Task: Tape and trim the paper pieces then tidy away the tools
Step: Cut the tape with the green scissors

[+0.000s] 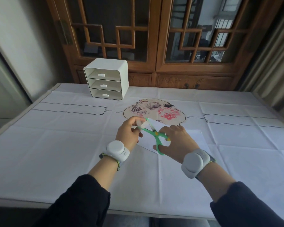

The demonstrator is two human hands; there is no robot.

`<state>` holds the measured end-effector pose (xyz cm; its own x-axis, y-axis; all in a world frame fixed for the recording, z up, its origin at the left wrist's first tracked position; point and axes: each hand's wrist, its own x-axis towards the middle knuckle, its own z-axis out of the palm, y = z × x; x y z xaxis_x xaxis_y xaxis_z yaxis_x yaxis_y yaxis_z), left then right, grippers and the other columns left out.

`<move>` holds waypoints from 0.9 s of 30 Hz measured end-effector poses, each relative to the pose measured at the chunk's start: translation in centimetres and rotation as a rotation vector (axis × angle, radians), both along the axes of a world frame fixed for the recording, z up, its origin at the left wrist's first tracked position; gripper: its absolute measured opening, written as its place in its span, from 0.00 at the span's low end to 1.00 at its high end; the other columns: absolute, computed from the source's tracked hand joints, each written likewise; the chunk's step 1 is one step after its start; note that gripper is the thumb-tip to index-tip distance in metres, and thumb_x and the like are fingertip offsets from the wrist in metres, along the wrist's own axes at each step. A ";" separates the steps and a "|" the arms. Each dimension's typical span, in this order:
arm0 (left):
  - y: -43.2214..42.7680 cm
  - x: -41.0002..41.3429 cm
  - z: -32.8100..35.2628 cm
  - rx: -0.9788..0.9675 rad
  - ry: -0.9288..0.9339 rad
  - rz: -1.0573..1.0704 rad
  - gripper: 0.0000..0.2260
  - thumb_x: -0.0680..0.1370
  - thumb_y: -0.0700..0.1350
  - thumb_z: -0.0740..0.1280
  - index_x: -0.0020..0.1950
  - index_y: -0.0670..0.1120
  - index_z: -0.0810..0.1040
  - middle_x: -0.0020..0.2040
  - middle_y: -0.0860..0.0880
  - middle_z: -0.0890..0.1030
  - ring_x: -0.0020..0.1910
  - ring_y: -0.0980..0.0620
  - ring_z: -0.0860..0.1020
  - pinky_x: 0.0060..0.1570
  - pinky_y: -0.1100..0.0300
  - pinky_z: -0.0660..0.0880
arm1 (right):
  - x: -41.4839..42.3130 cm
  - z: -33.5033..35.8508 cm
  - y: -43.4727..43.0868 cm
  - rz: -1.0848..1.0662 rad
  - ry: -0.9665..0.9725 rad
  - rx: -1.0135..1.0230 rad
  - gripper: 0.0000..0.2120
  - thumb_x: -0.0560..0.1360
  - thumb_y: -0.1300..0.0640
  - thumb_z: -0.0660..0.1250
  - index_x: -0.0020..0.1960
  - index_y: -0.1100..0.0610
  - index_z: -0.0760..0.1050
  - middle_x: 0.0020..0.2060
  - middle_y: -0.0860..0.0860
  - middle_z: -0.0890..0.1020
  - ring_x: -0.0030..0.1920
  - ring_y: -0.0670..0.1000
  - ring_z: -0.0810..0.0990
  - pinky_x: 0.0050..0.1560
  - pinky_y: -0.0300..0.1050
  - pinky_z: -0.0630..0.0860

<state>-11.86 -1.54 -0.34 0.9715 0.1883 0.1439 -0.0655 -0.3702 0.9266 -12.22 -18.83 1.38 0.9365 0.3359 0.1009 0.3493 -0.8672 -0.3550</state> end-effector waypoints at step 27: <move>1.7 -1.3 -1.1 0.236 -0.258 0.013 0.09 0.69 0.40 0.73 0.47 0.50 0.81 0.47 0.57 0.74 0.45 0.59 0.74 0.37 0.73 0.68 | -0.2 -1.2 0.7 -0.050 0.052 -0.004 0.21 0.70 0.42 0.68 0.59 0.50 0.73 0.48 0.50 0.75 0.55 0.51 0.68 0.48 0.45 0.73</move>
